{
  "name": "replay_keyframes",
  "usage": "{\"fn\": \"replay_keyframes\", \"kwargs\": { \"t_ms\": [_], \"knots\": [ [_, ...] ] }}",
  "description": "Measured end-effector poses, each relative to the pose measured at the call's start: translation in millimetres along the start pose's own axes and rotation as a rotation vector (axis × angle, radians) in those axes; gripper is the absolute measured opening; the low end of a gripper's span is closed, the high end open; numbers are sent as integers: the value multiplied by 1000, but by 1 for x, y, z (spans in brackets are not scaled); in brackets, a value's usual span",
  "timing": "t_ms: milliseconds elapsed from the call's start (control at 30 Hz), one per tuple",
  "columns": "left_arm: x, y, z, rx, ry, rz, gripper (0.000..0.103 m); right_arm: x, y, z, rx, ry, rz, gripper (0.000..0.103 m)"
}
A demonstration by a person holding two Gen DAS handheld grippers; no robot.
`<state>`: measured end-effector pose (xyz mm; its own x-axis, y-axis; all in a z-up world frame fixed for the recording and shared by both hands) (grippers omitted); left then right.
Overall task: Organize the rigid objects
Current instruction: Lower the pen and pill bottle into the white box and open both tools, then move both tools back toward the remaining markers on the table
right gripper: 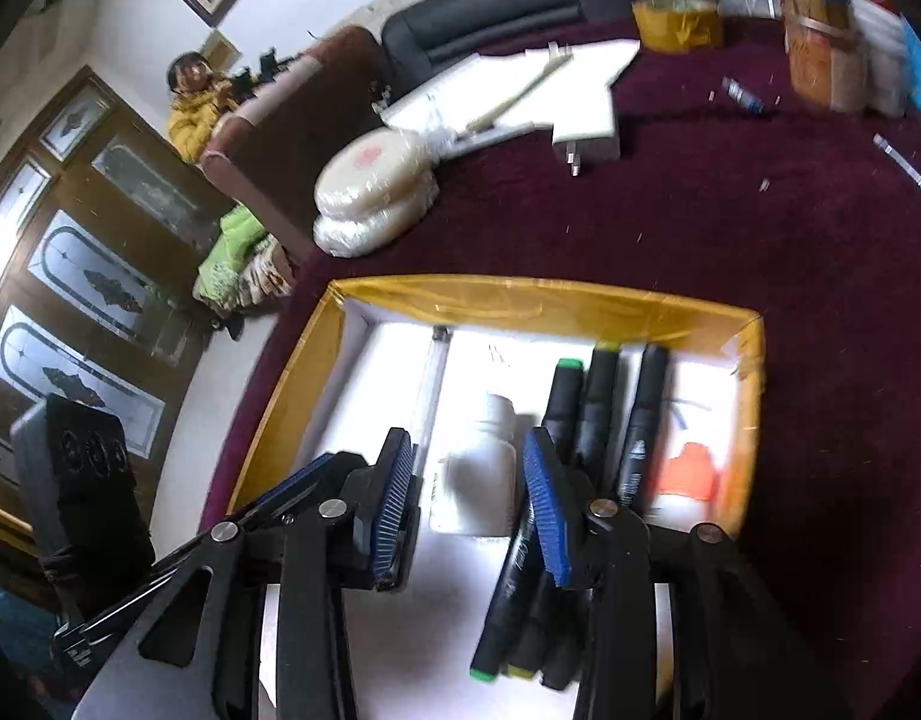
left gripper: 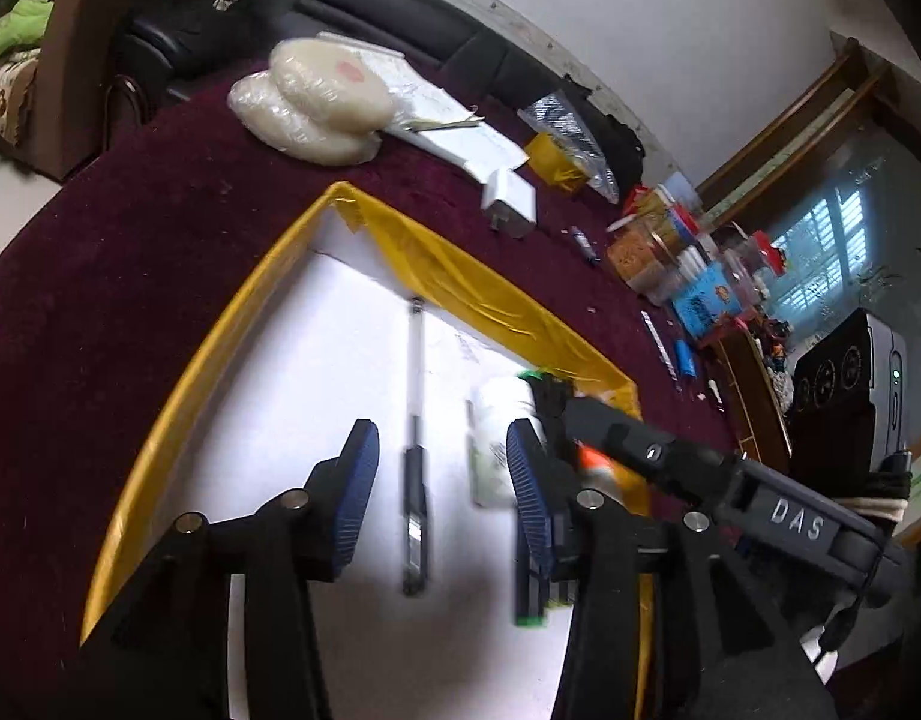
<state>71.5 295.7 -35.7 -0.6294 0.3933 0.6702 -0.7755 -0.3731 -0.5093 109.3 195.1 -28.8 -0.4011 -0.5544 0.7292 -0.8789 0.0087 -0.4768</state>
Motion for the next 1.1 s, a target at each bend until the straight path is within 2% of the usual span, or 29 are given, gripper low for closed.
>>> {"fn": "replay_keyframes", "kwargs": {
  "t_ms": [67, 167, 267, 367, 500, 633, 767, 867, 933, 1100],
  "knots": [
    [9, 5, 13, -11, 9, 2, 44, 19, -1, 4, 12, 0, 40, 39],
    [22, 13, 39, -33, 39, 11, 56, 46, -2, 16, 25, 7, 100, 42],
    [37, 24, 73, -65, 80, 25, 61, 72, -1, 33, 27, 22, 152, 47],
    [44, 40, 111, -106, 133, 18, 70, 106, 2, 71, 7, 58, 211, 49],
    [31, 65, 154, -180, 167, -15, 70, 145, 1, 141, -86, 127, 281, 49],
    [0, 88, 180, -241, 123, -80, 70, 188, 1, 222, -231, 175, 373, 49],
    [-22, 101, 202, -307, 70, -118, 70, 220, -2, 274, -261, 249, 456, 49],
    [-40, 107, 222, -400, 12, -125, 69, 236, -3, 308, -260, 312, 509, 49],
    [-58, 108, 240, -497, -21, -126, 69, 241, -1, 323, -284, 302, 526, 49],
    [-105, 96, 274, -653, -58, -130, 69, 241, 8, 344, -396, 175, 513, 49]
  ]
}}
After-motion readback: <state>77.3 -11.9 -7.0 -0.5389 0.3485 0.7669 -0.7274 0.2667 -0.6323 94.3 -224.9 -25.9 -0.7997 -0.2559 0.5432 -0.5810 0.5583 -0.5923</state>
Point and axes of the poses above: each gripper's, at about its wrist camera, not at the fingertips, and x roughly against the way its jaws point, z to its right, y to its underside, the point moved 9 cm from there along -x, roughly the way its jaws point, and after that the axes turned 2 degrees about -x, right-handed, at the moved point
